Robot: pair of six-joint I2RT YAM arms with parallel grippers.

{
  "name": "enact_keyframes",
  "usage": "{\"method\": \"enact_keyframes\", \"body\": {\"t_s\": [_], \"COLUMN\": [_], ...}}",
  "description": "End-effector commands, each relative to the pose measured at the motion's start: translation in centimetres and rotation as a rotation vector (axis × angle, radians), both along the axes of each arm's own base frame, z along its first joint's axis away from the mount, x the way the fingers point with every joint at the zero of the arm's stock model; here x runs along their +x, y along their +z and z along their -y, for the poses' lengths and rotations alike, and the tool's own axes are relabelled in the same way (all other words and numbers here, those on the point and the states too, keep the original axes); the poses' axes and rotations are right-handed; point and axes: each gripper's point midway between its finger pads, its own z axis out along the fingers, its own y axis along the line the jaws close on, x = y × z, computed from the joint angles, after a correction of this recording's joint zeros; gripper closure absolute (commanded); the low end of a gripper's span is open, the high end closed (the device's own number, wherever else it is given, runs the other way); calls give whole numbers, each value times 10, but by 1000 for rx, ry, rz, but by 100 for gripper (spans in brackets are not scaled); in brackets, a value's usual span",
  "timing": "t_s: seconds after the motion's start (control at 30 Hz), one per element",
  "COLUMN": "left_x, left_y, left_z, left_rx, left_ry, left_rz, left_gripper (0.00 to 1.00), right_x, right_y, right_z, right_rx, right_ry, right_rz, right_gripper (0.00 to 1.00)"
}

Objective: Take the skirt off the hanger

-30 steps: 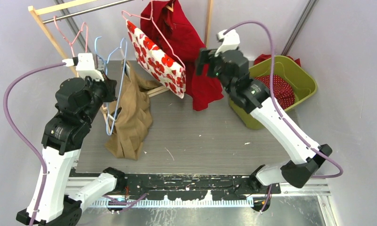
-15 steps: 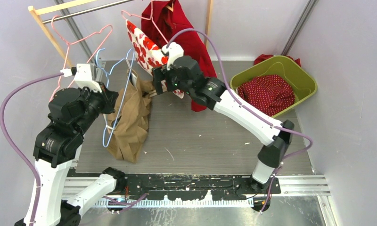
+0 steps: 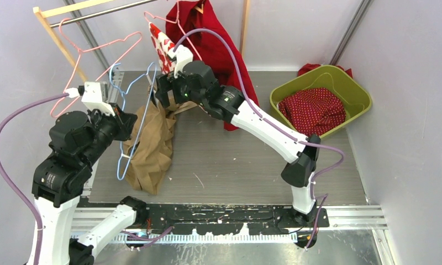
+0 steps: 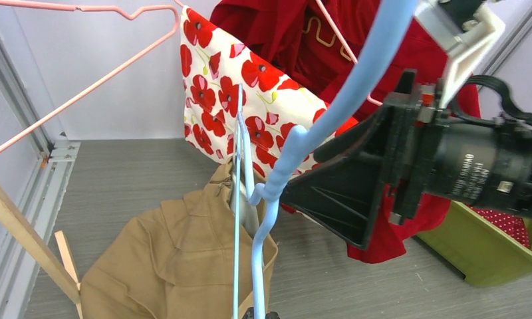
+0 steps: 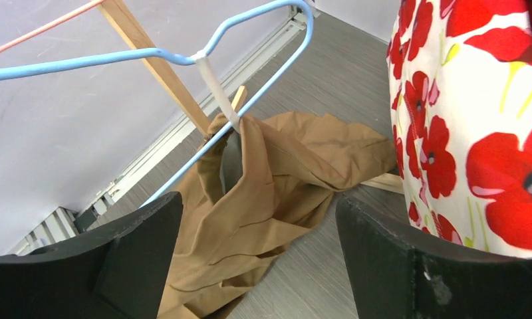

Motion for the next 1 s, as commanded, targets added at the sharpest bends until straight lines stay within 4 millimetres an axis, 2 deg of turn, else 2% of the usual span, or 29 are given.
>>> {"method": "enact_keyframes", "body": {"t_s": [0.0,0.2,0.33,0.43,0.5,0.67,0.73,0.83,0.97], "left_x": [-7,-7,-9,-11,-13,-12,-9,-3,5], "left_y": [36,41,41,40,39,37,35,28,9], "left_z": [4,8,9,8,6,4,4,5,6], "left_rx": [-64,-79,-84,-88,-83,-64,-55,-42,-13], "left_ry": [-29,-48,-53,-52,-45,-39,-40,-36,-29], "left_rz": [121,131,134,134,131,131,127,116,80], "left_gripper": [100,100,100,100,100,100,100,100,100], "right_x": [1,7,10,13,16,20,22,22,18], "right_y": [12,-11,-16,-21,-26,-26,-19,-6,19], "right_z": [-16,-29,-39,-44,-47,-43,-34,-18,0], "right_rx": [67,47,52,55,56,53,37,13,-2], "right_ry": [25,29,38,34,27,-5,-33,-69,-81], "right_rz": [-1,-35,-44,-48,-54,-52,-31,7,65], "right_gripper": [11,12,14,19,29,79,92,96,98]}}
